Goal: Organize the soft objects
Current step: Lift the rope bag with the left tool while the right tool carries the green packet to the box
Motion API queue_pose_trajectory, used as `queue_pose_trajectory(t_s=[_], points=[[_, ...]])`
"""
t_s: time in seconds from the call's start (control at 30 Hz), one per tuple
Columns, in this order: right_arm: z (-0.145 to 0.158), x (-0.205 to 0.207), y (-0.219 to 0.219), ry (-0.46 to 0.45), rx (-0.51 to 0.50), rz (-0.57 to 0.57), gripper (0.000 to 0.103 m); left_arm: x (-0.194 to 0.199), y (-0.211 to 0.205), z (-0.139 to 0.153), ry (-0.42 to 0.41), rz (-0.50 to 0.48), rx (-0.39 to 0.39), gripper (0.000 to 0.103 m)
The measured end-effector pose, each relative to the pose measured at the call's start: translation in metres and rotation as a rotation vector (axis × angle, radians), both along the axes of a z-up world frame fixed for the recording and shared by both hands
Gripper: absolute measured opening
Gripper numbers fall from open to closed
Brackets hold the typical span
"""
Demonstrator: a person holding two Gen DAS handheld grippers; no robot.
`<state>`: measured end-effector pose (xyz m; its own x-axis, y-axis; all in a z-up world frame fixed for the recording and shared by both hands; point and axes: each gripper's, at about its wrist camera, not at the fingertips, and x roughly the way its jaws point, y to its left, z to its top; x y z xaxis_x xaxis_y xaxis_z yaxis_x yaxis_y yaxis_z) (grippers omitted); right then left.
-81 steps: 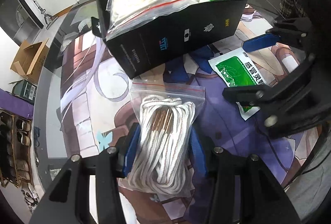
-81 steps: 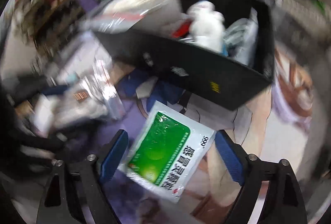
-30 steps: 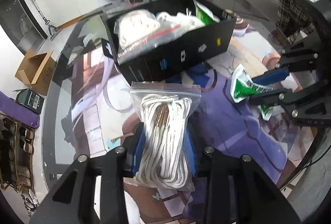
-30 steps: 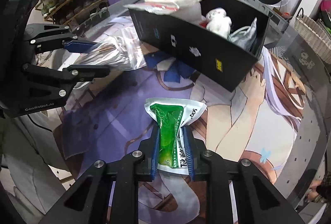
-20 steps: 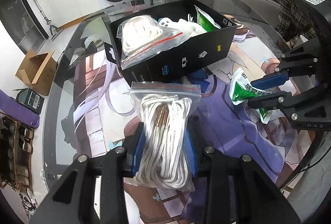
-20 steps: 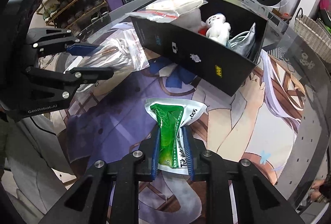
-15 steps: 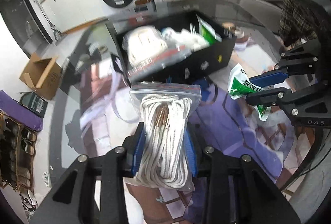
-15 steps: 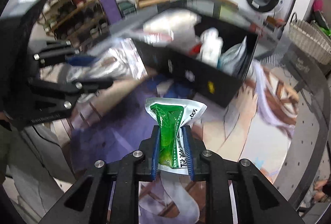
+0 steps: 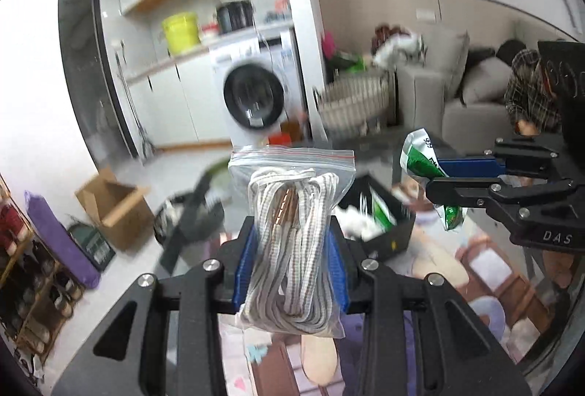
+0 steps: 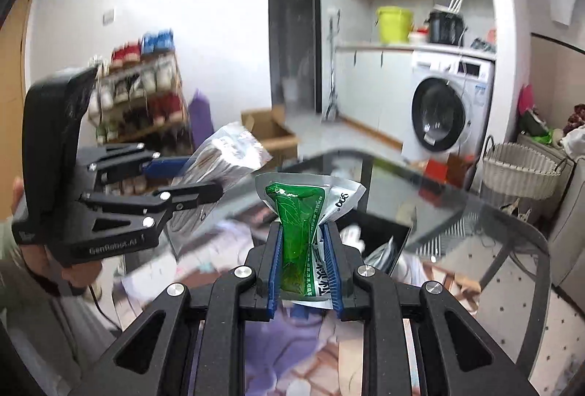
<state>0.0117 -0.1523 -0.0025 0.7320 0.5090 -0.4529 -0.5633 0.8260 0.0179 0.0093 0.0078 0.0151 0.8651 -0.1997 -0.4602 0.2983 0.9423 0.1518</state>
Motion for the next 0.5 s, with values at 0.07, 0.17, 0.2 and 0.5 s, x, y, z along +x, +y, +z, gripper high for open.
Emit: queue_pose_trajectory(t_s=[0.07,0.17,0.2,0.5], points=[[0.004,-0.004,-0.002,-0.024,0.010,-0.016,0.021,-0.004,0.001,0.003,-0.035,0.001,0.002,0.035],[0.008,-0.005,-0.005,-0.034,0.016,-0.012,0.021,-0.006,0.004,0.005,-0.048,0.000,-0.010,0.035],[0.009,-0.004,-0.006,-0.031,0.024,-0.011,0.021,-0.005,0.005,0.006,-0.051,0.004,-0.011,0.035],[0.009,-0.001,-0.008,-0.029,0.025,0.012,0.021,0.004,-0.002,0.007,-0.041,0.030,-0.035,0.035]])
